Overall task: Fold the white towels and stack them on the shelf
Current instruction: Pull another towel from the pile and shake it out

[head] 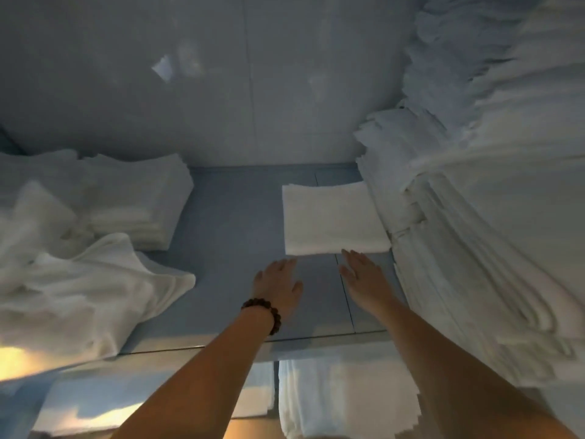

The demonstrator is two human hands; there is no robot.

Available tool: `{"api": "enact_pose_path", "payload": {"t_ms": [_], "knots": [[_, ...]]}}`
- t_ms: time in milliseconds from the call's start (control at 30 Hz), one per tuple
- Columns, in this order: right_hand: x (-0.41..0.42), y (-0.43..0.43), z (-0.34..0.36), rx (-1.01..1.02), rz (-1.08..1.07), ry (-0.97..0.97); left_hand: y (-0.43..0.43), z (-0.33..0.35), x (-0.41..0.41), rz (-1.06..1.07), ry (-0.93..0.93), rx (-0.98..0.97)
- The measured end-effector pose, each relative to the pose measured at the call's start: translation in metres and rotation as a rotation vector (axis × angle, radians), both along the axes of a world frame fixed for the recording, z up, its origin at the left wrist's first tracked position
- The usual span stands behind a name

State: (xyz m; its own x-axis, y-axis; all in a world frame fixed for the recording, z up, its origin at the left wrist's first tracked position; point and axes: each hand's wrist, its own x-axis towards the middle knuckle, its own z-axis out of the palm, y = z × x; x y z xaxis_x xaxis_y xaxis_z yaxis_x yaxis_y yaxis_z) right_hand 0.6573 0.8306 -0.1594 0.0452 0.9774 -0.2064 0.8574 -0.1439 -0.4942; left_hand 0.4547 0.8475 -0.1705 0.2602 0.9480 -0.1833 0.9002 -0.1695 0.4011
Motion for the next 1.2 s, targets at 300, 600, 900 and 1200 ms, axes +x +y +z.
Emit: {"api": "enact_pose_path", "payload": {"t_ms": [300, 600, 900, 1200], "knots": [[-0.049, -0.066, 0.036, 0.181, -0.062, 0.171, -0.073, 0.040, -0.062, 0.301, -0.316, 0.140], [-0.100, -0.062, 0.056, 0.313, 0.104, 0.200, -0.104, 0.062, -0.112, 0.479, -0.229, 0.240], [-0.193, -0.062, 0.060, 0.269, 0.310, 0.282, -0.142, 0.063, -0.193, 0.684, -0.240, 0.316], [-0.319, -0.070, 0.048, 0.191, 0.439, 0.281, -0.164, 0.051, -0.300, 0.832, -0.298, 0.300]]}}
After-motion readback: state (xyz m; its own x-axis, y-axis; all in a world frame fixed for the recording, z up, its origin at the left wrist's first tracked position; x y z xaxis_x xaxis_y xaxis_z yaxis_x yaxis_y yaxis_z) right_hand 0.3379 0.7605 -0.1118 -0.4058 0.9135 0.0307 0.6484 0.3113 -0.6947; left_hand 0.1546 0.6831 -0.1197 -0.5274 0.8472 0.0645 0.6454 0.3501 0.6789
